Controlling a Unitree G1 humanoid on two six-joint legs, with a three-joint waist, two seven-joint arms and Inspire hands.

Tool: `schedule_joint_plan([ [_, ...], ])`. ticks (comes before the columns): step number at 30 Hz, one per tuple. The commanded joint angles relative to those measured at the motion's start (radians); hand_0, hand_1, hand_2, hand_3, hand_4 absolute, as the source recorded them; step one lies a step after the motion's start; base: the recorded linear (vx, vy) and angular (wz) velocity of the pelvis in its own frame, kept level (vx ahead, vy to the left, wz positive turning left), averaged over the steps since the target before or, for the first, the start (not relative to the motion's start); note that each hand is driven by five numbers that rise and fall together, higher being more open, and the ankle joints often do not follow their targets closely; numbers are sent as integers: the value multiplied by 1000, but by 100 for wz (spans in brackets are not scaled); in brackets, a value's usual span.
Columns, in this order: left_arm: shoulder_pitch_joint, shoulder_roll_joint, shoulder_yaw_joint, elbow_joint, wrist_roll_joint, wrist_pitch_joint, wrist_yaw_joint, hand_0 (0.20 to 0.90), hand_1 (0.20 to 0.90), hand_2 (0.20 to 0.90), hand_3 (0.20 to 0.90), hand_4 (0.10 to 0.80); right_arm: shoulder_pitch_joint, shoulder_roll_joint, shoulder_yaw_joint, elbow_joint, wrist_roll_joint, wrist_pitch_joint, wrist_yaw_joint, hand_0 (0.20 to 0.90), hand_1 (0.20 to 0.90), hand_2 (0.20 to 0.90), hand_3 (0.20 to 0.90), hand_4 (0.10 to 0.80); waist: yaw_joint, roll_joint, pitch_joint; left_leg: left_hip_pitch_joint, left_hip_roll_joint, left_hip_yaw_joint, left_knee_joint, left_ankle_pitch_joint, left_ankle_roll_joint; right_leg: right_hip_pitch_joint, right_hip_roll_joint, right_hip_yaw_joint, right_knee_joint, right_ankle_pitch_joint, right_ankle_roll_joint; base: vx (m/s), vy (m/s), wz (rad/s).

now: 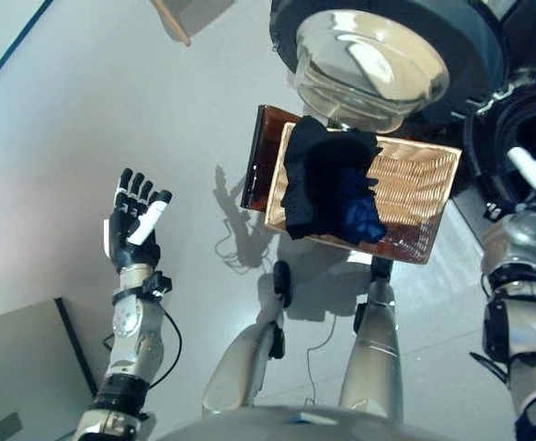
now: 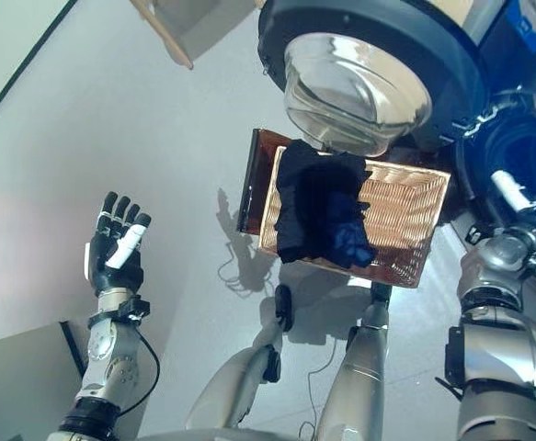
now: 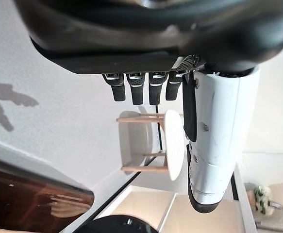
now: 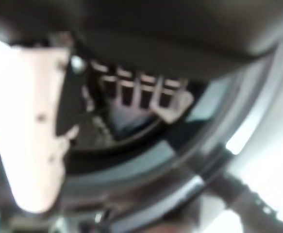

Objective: Pick up the clothes and place them into the washing machine

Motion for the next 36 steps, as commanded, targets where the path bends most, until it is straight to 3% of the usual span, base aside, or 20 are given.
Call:
schedule_joint_plan([
  [1, 15, 37, 106, -24, 33, -106, 3, 900, 900, 900, 900, 800, 59, -8, 50, -101, -110, -58, -24, 900, 900, 900, 900, 800, 19, -33, -62, 79, 19, -10, -8, -80, -125, 86, -1, -3, -70, 9, 10, 1, -19, 7],
  [6, 13, 28, 124, 0, 52, -106, 15, 900, 900, 900, 900, 800, 148, 74, 42, -156, -168, -59, -32, 900, 900, 900, 900, 800, 15, -70, -67, 97, 27, -23, -8, -80, -122, 130, 1, -25, -92, 14, 11, 16, -37, 6],
  [10, 7, 20, 136, 7, 64, -97, 17, 900, 900, 900, 900, 800, 210, 126, 122, -204, -311, -18, -26, 900, 900, 900, 900, 800, 6, -97, -64, 116, 34, -31, -8, -79, -123, 170, 2, -43, -105, 18, 12, 0, -52, 15],
  [16, -6, 18, 143, -6, 92, -96, 24, 900, 900, 900, 900, 800, 258, 218, 124, -231, -306, -19, -8, 900, 900, 900, 900, 800, 5, -124, -66, 128, 38, -35, -8, -76, -121, 207, -3, -77, -126, 26, 15, -9, -23, 13],
  [27, -13, 35, 135, -40, 113, -70, 15, 900, 900, 900, 900, 800, 219, 325, 209, -61, -284, 17, 48, 900, 900, 900, 900, 800, 33, -133, -64, 129, 33, -54, -8, -69, -118, 231, -11, -104, -149, 38, 19, -24, 15, 8],
  [36, -3, 46, 104, -105, 79, -67, -33, 900, 900, 900, 900, 800, 114, 308, 193, 89, -203, 28, 66, 900, 900, 900, 900, 800, 73, -111, -60, 86, 27, -81, -8, -54, -124, 221, -21, -133, -169, 46, 22, -20, 1, 13],
])
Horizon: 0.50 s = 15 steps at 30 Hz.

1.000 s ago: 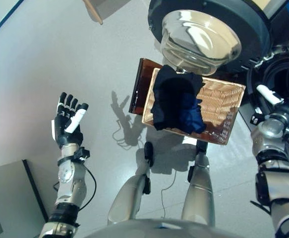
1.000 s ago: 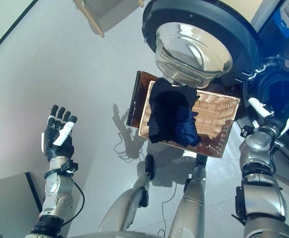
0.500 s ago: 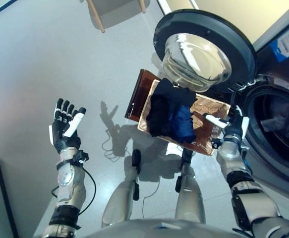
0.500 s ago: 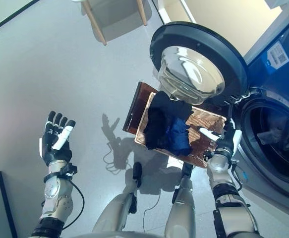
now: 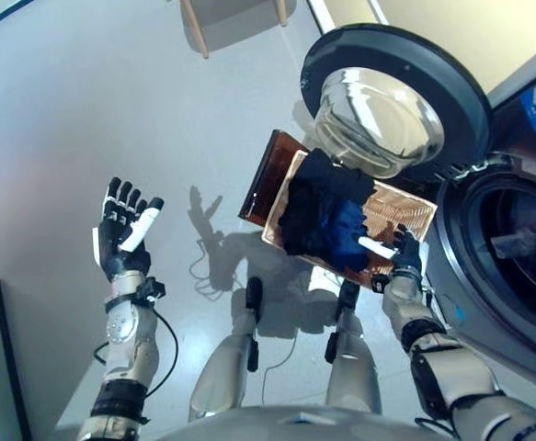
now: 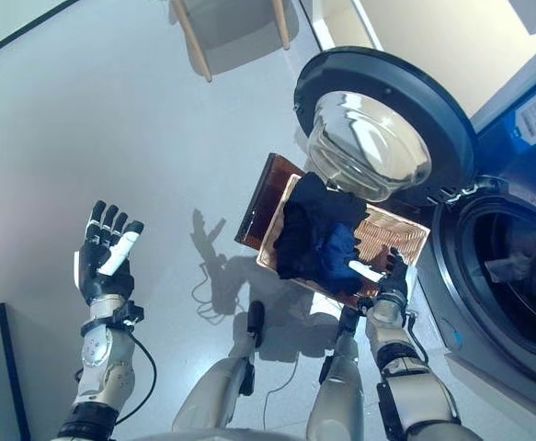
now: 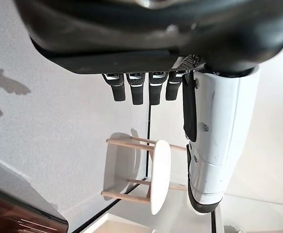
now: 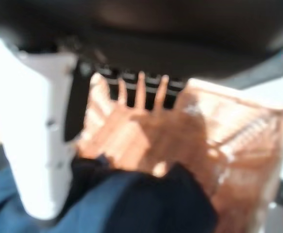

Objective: Pick up the clothes and place them into the washing machine

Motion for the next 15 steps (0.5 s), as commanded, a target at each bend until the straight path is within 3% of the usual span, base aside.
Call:
schedule_joint_plan([
  [1, -23, 72, 40, -121, -12, -72, -22, 900, 900, 900, 900, 800, -82, -44, 29, 4, 12, -33, -7, 900, 900, 900, 900, 800, 42, 2, -29, 39, -11, -1, -8, -69, -106, 2, -40, 27, 19, -16, 36, -6, 3, 16],
  [15, 24, 77, 27, -159, -45, -72, -52, 900, 900, 900, 900, 800, -174, -69, 31, 7, 39, -42, -16, 900, 900, 900, 900, 800, 87, 23, -40, -24, -28, -42, -8, -57, -109, -30, -54, 1, 20, -15, 40, 8, -2, 10],
])
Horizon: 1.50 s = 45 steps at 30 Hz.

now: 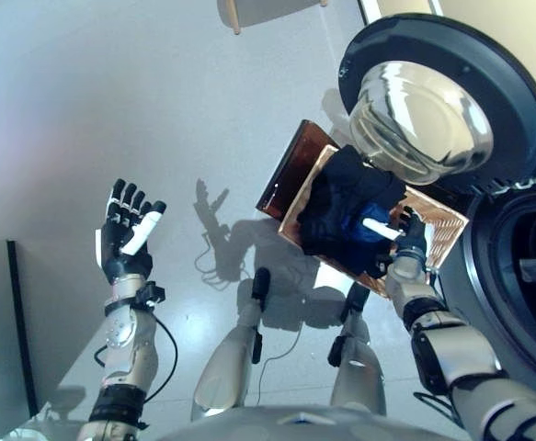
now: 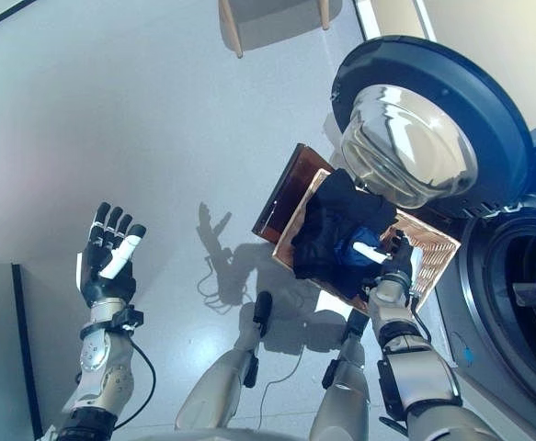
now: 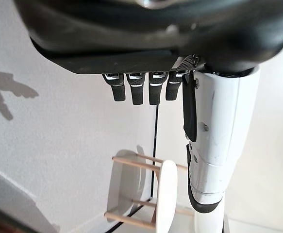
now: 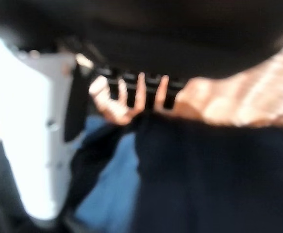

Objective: Pick up the clothes and place them into the washing machine

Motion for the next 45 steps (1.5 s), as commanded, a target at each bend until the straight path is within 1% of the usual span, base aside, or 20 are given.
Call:
schedule_joint_plan([
  [1, -3, 75, 31, -156, -15, -76, -10, 900, 900, 900, 900, 800, -51, -49, 31, -23, 38, -59, -13, 900, 900, 900, 900, 800, 21, 11, -35, 23, -22, 6, -8, -64, -103, -28, -47, 57, 48, -19, 39, 0, 0, 0],
  [5, -6, 77, 22, -165, -19, -75, -15, 900, 900, 900, 900, 800, -77, -44, 38, -7, 50, -57, 0, 900, 900, 900, 900, 800, 35, 19, -31, 7, -24, 4, -8, -61, -103, -41, -47, 55, 44, -16, 39, 0, 0, 0],
  [14, 8, 85, 23, -203, -23, -71, -27, 900, 900, 900, 900, 800, -133, -60, 46, 77, 2, -13, -9, 900, 900, 900, 900, 800, 54, 36, -26, -27, -28, 1, -8, -51, -104, -71, -54, 51, 44, -12, 40, -5, 3, 2],
  [15, 7, 83, 26, -202, -24, -70, -27, 900, 900, 900, 900, 800, -130, -62, 48, 79, -1, -11, -4, 532, 532, 532, 532, 537, 55, 37, -25, -30, -29, 1, -8, -50, -104, -73, -54, 51, 43, -11, 41, 0, 0, 0],
  [16, 7, 83, 28, -206, -22, -72, -26, 900, 900, 900, 900, 800, -130, -63, 50, 77, -3, -11, -2, 332, 332, 332, 332, 394, 54, 38, -25, -31, -30, 1, -8, -50, -104, -74, -54, 51, 43, -11, 41, 0, 0, 0],
  [17, 6, 82, 28, -205, -23, -71, -27, 900, 900, 900, 900, 800, -127, -60, 54, 72, -3, -12, 4, 214, 214, 214, 214, 310, 54, 38, -24, -33, -29, 1, -8, -49, -104, -78, -54, 52, 44, -10, 41, 0, 0, 0],
  [18, 7, 82, 30, -203, -23, -72, -28, 900, 900, 900, 900, 800, -123, -58, 60, 63, -3, -15, 9, 200, 200, 200, 200, 300, 54, 37, -24, -34, -30, 1, -8, -48, -103, -80, -53, 54, 44, -9, 41, -4, 4, -4],
  [31, 14, 79, 51, -192, -21, -73, -26, 900, 900, 900, 900, 800, -112, -52, 64, 44, -5, -27, 20, 200, 200, 200, 200, 300, 45, 23, -36, -35, -30, 11, -8, -53, -99, -93, -52, 67, 46, -9, 40, 0, 6, -4],
  [38, 13, 74, 72, -171, -16, -80, -15, 900, 900, 900, 900, 800, -63, -68, 27, 15, 14, -44, 2, 200, 200, 200, 200, 300, 30, 15, -39, -23, -26, 17, -8, -56, -97, -88, -50, 73, 51, -13, 39, 5, -3, -3],
  [45, 9, 70, 91, -141, -15, -85, -14, 900, 900, 900, 900, 800, 46, -90, -56, -87, 102, -99, 6, 200, 200, 200, 200, 300, -1, 0, -44, 8, -21, 34, -8, -68, -93, -72, -44, 85, 56, -17, 40, 15, -10, -11],
])
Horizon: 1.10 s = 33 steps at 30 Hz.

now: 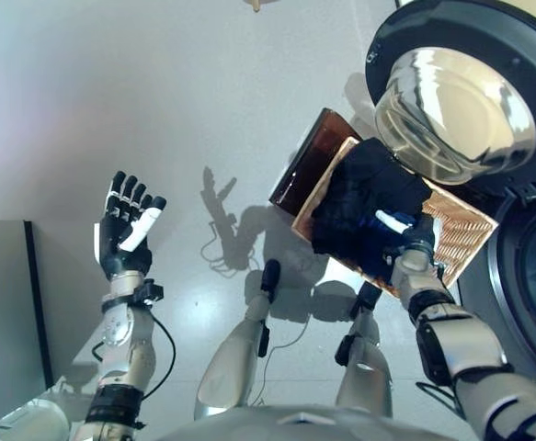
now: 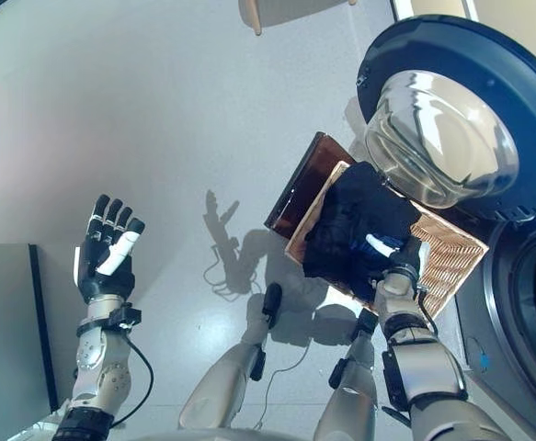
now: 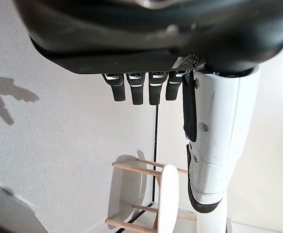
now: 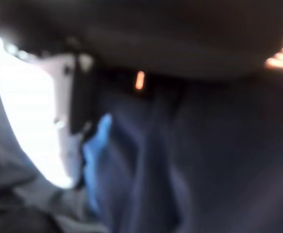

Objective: Pick up the clothes and place them into the washing machine

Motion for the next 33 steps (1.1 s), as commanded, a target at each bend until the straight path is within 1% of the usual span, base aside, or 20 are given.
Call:
schedule_joint_plan([
  [1, 4, 52, 99, -91, -3, -88, 5, 900, 900, 900, 900, 800, 42, -64, -14, -82, 68, -109, -16, 200, 200, 200, 200, 300, -24, -15, -45, 57, -5, 36, -8, -76, -88, -38, -30, 96, 67, -26, 30, 15, -5, -10],
  [4, 6, 52, 102, -83, -1, -88, 5, 900, 900, 900, 900, 800, 79, -70, -41, -115, 89, -124, -11, 200, 200, 200, 200, 300, -32, -19, -47, 69, -3, 42, -8, -79, -86, -35, -28, 103, 71, -29, 30, 27, -5, -16],
  [6, 13, 48, 114, -77, 1, -88, 6, 900, 900, 900, 900, 800, 123, -78, -82, -167, 124, -149, -5, 200, 200, 200, 200, 300, -44, -21, -51, 87, 0, 53, -8, -85, -83, -26, -25, 112, 74, -33, 30, 25, -14, -17],
  [9, 16, 46, 118, -69, 3, -87, 4, 900, 900, 900, 900, 800, 150, -78, -101, -208, 140, -163, -1, 200, 200, 200, 200, 300, -50, -22, -51, 97, 2, 57, -8, -86, -81, -20, -23, 116, 74, -35, 30, 7, 0, -12],
  [10, 19, 41, 125, -64, 0, -87, 1, 900, 900, 900, 900, 800, 175, -75, -131, -236, 173, -179, 10, 200, 200, 200, 200, 300, -57, -21, -50, 107, 4, 61, -8, -91, -81, -16, -21, 121, 74, -38, 30, 22, -6, -17],
  [15, 19, 31, 131, -50, -13, -88, -2, 900, 900, 900, 900, 800, 204, -68, -188, -290, 269, -228, 40, 200, 200, 200, 200, 300, -70, -16, -53, 113, 6, 72, -8, -88, -81, -20, -19, 131, 74, -38, 28, -1, -2, -12],
  [19, 21, 21, 131, -48, -15, -85, -4, 900, 900, 900, 900, 800, 224, -44, -254, -356, 396, -291, 82, 200, 200, 200, 200, 300, -79, -5, -54, 118, 10, 75, -8, -96, -82, -19, -15, 133, 75, -46, 28, 11, -8, -2],
  [22, 21, 8, 127, -38, -23, -87, -5, 900, 900, 900, 900, 800, 230, -7, -316, -397, 507, -360, 112, 200, 200, 200, 200, 300, -82, 4, -56, 118, 11, 75, -8, -97, -82, -19, -15, 131, 73, -48, 29, 10, -2, -1],
  [25, 18, 0, 122, -32, -28, -92, -4, 900, 900, 900, 900, 800, 223, 32, -370, -419, 641, -420, 168, 200, 200, 200, 200, 300, -87, 5, -63, 116, 8, 73, -8, -94, -82, -19, -18, 129, 70, -44, 29, 0, 0, 0],
  [27, 23, -5, 116, -31, -36, -90, -4, 900, 900, 900, 900, 800, 214, 60, -413, -432, 724, -462, 193, 200, 200, 200, 200, 300, -87, 10, -70, 121, 9, 73, -8, -103, -81, -15, -15, 129, 69, -51, 31, 0, 0, 0],
  [29, 23, -6, 109, -30, -42, -91, -5, 900, 900, 900, 900, 800, 203, 72, -432, -420, 777, -479, 206, 200, 200, 200, 200, 300, -90, 10, -73, 115, 7, 74, -8, -97, -81, -21, -18, 130, 65, -43, 31, 6, 8, -2],
  [30, 23, -5, 105, -31, -44, -91, -4, 900, 900, 900, 900, 800, 196, 78, -452, -409, 819, -489, 214, 200, 200, 200, 200, 300, -88, 13, -75, 120, 10, 75, -8, -106, -81, -18, -16, 130, 66, -52, 33, 4, 10, -5],
  [31, 22, -7, 99, -33, -51, -91, -4, 900, 900, 900, 900, 800, 185, 87, -467, -398, 865, -500, 222, 200, 200, 200, 200, 300, -90, 14, -73, 114, 8, 73, -8, -98, -81, -25, -18, 133, 63, -43, 32, 2, 6, -4],
  [33, 22, -8, 96, -35, -57, -93, -6, 900, 900, 900, 900, 800, 179, 91, -473, -392, 892, -504, 234, 200, 200, 200, 200, 300, -89, 16, -72, 112, 7, 74, -8, -98, -82, -29, -18, 134, 63, -42, 32, -2, 4, -2],
])
